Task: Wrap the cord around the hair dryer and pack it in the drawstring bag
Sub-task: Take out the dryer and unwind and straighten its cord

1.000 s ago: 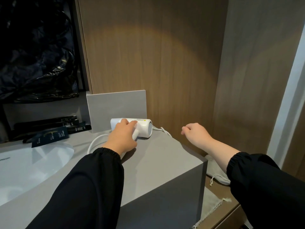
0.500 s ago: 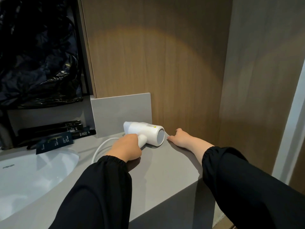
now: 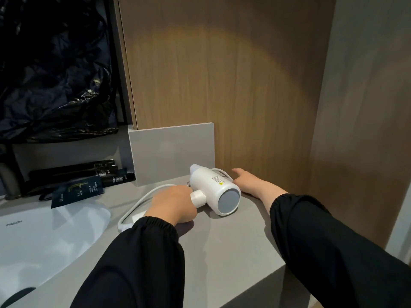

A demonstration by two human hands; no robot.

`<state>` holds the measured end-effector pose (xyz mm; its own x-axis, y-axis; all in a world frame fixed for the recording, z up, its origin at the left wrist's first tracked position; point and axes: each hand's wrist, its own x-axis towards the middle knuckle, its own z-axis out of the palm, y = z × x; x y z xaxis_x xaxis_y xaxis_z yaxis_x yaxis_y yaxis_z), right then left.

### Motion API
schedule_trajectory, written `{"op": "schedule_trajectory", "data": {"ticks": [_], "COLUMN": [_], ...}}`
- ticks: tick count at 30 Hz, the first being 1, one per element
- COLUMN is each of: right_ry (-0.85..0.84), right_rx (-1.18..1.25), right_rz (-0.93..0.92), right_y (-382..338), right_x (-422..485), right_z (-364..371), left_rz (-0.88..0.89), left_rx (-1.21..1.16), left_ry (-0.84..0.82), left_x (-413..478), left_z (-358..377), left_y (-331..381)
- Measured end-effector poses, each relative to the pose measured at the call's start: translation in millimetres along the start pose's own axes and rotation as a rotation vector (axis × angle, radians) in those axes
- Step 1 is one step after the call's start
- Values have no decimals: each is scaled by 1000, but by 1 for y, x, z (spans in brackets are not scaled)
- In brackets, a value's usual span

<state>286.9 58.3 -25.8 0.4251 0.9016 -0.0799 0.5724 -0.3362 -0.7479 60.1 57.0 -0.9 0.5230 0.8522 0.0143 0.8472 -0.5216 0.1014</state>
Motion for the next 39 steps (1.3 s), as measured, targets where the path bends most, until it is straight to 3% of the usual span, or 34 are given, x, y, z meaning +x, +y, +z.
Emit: {"op": "schedule_trajectory", "data": {"ticks": [4,7,11,15,25,32,37,39], "right_ry": [58,301,549,626,507,255,168,183], "right_rx": [-17,-122,-14,88,106,66,249,212], "right_rz": [-40,-129,-203,-265,-352,-190,-17,-25], "right_y": [0,-4,-23,-46,-77,-75,-82,-81], "right_x": [12,13,2,-7,-88,-156,-178,-183], "right_z": [3,3,1,-10,-47,-67,-70,-70], "left_rz": [20,29,57,73,-71,-73,-21,55], "left_rx": [5,-5,17,49,40,-144,-56,-51], "left_ry": [-37,-52,-68,-32,176,329,352,463], "left_x": [1,-1,-4,-7,-9,-11,-21,-28], "left_z": [-1,-2,-3,-2,7,5,2,-3], "left_y": [-1,-1,2,7,15,20,26,30]}}
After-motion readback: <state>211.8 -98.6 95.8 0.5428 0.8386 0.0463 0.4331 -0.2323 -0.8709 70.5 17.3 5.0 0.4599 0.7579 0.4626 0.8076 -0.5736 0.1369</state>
